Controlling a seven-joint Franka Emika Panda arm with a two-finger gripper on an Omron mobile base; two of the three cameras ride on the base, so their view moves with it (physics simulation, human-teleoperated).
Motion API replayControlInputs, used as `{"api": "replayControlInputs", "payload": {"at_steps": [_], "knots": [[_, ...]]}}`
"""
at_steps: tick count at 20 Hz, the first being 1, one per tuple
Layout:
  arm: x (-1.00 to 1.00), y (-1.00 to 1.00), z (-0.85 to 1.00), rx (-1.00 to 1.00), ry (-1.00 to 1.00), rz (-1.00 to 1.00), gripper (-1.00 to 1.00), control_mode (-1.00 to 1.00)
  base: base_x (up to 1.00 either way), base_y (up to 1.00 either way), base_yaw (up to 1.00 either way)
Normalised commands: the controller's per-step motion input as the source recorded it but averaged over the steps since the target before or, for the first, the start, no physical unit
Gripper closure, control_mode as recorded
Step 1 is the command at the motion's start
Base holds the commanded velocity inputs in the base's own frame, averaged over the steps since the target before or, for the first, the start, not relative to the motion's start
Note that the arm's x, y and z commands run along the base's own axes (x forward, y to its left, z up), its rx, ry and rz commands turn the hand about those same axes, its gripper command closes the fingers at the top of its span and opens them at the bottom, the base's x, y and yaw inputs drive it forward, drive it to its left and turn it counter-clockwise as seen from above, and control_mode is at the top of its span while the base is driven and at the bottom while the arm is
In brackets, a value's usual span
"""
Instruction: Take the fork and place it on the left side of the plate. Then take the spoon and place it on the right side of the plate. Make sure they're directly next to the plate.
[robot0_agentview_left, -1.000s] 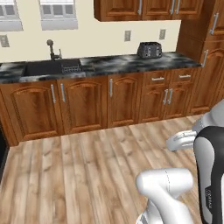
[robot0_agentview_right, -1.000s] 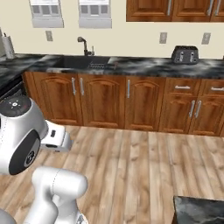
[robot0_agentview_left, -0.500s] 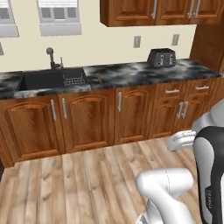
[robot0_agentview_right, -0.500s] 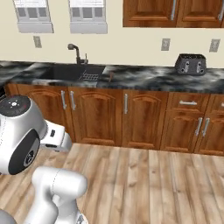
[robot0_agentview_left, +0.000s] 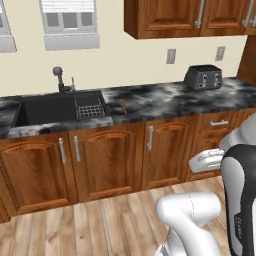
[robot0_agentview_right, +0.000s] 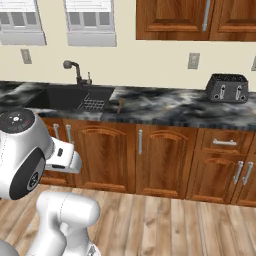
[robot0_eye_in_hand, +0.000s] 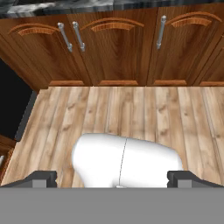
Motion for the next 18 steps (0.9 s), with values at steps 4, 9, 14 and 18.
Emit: {"api": "replayControlInputs", "payload": {"at_steps": [4, 9, 14, 18], "knots": [[0.0, 0.0, 0.0, 0.0, 0.0, 0.0, -1.0, 1.0, 1.0, -0.06, 0.0], [0.0, 0.0, 0.0, 0.0, 0.0, 0.0, -1.0, 1.0, 1.0, -0.01, 0.0], [0.0, 0.0, 0.0, 0.0, 0.0, 0.0, -1.0, 1.0, 1.0, 0.0, 0.0], [0.0, 0.0, 0.0, 0.0, 0.0, 0.0, -1.0, 1.0, 1.0, 0.0, 0.0]]}}
